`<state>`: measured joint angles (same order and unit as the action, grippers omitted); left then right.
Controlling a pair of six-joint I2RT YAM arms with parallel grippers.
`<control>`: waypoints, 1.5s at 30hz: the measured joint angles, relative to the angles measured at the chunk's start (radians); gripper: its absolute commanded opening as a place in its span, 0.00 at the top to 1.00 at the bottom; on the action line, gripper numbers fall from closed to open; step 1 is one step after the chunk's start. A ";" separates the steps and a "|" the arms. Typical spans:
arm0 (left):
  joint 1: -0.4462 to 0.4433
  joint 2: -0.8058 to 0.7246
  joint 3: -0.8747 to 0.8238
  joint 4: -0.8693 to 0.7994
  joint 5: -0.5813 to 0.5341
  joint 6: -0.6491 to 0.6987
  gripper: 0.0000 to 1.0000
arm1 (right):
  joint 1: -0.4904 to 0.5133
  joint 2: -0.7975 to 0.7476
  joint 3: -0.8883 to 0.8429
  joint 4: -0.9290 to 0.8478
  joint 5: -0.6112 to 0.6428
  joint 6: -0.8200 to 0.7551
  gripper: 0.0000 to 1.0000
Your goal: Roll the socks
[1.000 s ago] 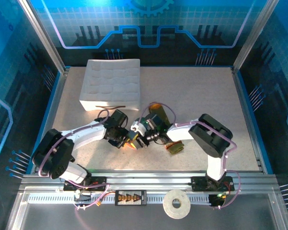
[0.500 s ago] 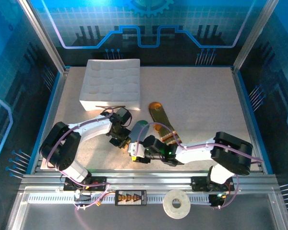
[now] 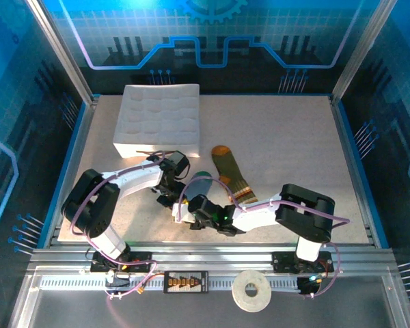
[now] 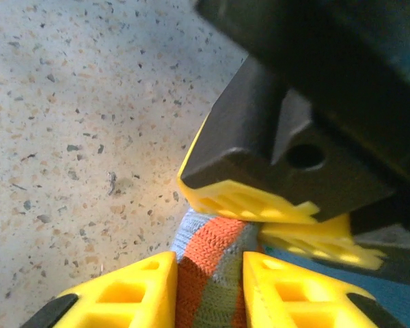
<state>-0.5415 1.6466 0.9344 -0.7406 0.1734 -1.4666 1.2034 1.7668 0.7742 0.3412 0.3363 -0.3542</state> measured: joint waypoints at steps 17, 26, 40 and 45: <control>0.021 -0.081 -0.045 0.020 0.006 -0.001 0.56 | -0.025 0.018 0.018 -0.019 -0.023 0.135 1.00; 0.080 -0.263 -0.056 -0.069 -0.003 0.007 0.27 | -0.182 -0.013 -0.042 0.036 -0.331 0.254 1.00; 0.046 -0.334 -0.162 0.143 -0.010 0.115 0.36 | -0.409 0.077 -0.040 0.130 -0.816 0.484 1.00; 0.005 -0.290 -0.165 0.238 -0.011 0.136 0.40 | -0.459 0.126 -0.026 0.169 -0.944 0.559 1.00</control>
<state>-0.5362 1.3571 0.7696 -0.5026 0.1619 -1.3308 0.7444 1.8931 0.7483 0.5098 -0.6075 0.2047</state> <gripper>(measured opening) 0.621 0.052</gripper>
